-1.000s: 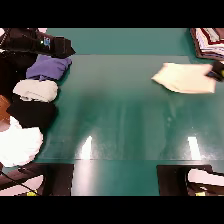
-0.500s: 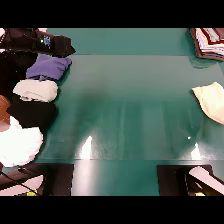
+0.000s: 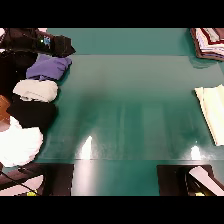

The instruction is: Fold the shirts.

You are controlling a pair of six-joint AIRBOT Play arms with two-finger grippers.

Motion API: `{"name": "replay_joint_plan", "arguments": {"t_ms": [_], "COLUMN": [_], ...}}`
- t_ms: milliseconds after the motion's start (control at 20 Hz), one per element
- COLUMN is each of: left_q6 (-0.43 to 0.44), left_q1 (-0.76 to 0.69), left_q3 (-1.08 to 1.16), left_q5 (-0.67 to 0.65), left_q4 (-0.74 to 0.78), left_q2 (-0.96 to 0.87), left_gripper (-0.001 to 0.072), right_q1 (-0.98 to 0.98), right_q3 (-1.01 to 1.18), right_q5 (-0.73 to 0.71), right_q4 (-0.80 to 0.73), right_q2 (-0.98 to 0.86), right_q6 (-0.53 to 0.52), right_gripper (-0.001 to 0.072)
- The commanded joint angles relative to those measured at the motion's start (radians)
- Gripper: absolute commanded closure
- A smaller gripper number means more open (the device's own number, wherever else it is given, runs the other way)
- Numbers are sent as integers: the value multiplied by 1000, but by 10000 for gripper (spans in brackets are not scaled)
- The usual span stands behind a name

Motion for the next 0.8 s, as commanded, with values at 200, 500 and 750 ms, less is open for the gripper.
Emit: {"name": "replay_joint_plan", "arguments": {"t_ms": [200, 500, 750], "left_q6": [-1, -1, -1], "left_q1": [-1, -1, -1], "left_q3": [0, 0, 0], "left_q5": [2, 2, 3], "left_q4": [-4, -5, -5], "left_q2": [1, 1, 1], "left_gripper": [685, 684, 685], "right_q1": [475, 938, 1124], "right_q3": [181, 216, 215], "right_q5": [108, 59, 68], "right_q4": [118, 27, -85], "right_q2": [3, 3, 3], "right_q6": [-7, -8, -8], "right_gripper": [198, 381, 698]}}
